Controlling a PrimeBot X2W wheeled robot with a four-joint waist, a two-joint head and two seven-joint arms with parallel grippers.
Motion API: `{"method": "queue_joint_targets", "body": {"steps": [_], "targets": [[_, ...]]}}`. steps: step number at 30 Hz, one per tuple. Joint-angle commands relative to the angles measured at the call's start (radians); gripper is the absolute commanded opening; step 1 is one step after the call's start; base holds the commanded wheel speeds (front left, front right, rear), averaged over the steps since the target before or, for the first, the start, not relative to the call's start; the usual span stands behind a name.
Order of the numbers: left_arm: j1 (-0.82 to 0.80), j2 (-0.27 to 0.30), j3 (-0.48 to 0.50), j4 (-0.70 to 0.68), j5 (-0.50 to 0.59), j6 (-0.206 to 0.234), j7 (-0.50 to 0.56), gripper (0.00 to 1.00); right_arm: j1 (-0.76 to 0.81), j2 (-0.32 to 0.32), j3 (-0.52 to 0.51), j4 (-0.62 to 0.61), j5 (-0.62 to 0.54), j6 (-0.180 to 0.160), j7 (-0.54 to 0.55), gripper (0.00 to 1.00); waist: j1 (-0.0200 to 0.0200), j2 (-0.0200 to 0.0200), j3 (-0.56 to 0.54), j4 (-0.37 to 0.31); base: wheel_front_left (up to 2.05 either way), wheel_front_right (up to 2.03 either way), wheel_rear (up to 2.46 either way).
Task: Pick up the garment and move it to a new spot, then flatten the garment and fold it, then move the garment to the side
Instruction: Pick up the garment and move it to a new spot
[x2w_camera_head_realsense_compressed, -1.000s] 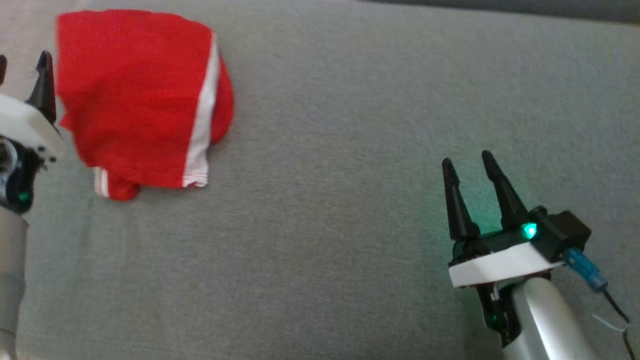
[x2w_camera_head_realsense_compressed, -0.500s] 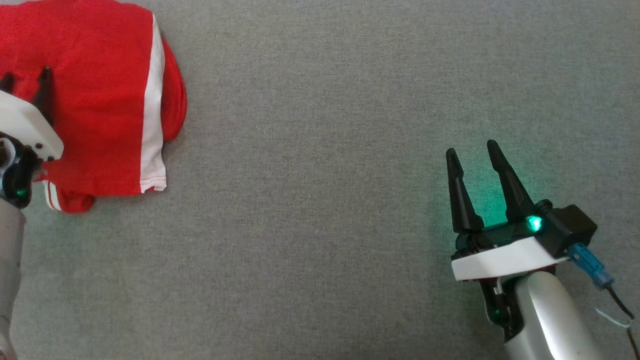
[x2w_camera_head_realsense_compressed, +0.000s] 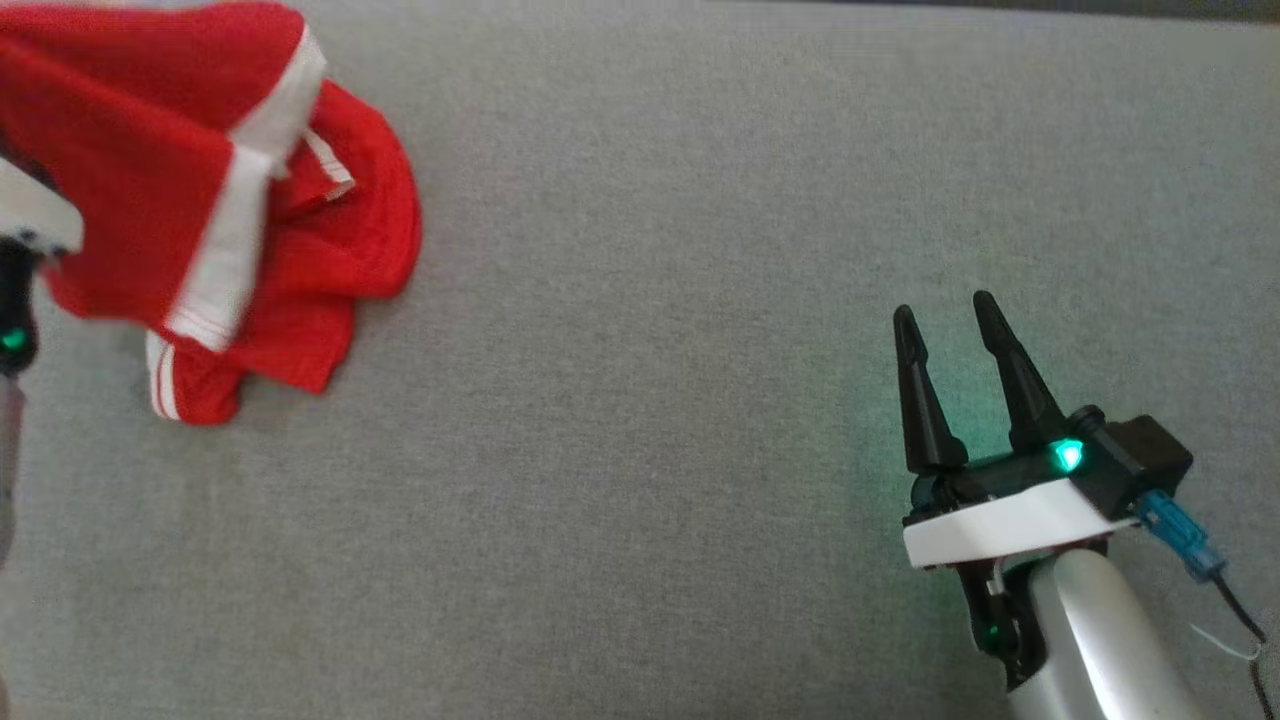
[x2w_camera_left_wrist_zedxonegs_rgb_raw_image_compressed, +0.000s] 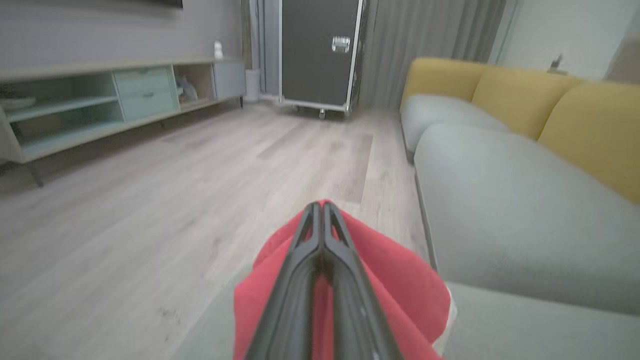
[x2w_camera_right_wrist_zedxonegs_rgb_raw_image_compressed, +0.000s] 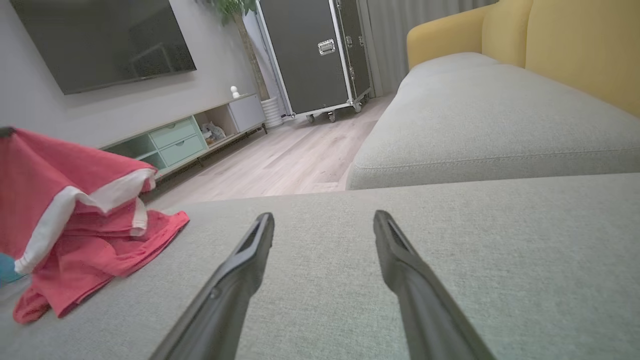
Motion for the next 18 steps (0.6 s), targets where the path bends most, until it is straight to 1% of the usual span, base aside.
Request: {"method": "queue_joint_targets", "body": {"steps": [1, 5, 9, 13, 14, 18], "targets": [[-0.071, 0.083, 0.034, -0.061, -0.010, 0.002, -0.059, 0.00, -0.002, -0.002, 0.029, -0.023, 0.013, 0.008, -0.011, 1.00, 0.0001, 0.0000, -0.040, 0.022, 0.00, 0.00, 0.00], [-0.089, 0.093, 0.033, -0.141, -0.032, 0.002, -0.140, 0.00, 0.016, -0.002, 0.032, -0.014, 0.036, 0.008, -0.011, 1.00, 0.0001, 0.0000, -0.090, 0.043, 0.00, 0.00, 0.00], [-0.085, 0.095, 0.040, -0.234, -0.051, 0.002, -0.172, 0.00, 0.029, -0.002, 0.041, -0.008, 0.064, 0.008, -0.011, 1.00, 0.0001, 0.0000, -0.146, 0.056, 0.00, 0.00, 0.00], [-0.049, 0.089, 0.027, -0.329, -0.058, 0.003, -0.156, 0.00, 0.047, -0.002, 0.047, -0.004, 0.085, 0.008, -0.011, 1.00, 0.0001, 0.0000, -0.194, 0.062, 0.00, 0.00, 0.00], [-0.049, 0.089, 0.027, -0.329, -0.058, 0.003, -0.156, 0.00, 0.047, -0.002, 0.047, -0.004, 0.085, 0.008, -0.011, 1.00, 0.0001, 0.0000, -0.194, 0.062, 0.00, 0.00, 0.00], [-0.001, 0.069, 0.018, -0.430, -0.082, 0.027, -0.117, 0.00, 0.049, -0.002, 0.049, -0.011, 0.095, 0.008, -0.011, 1.00, 0.0001, 0.0000, -0.214, 0.048, 0.00, 0.00, 0.00]]}}
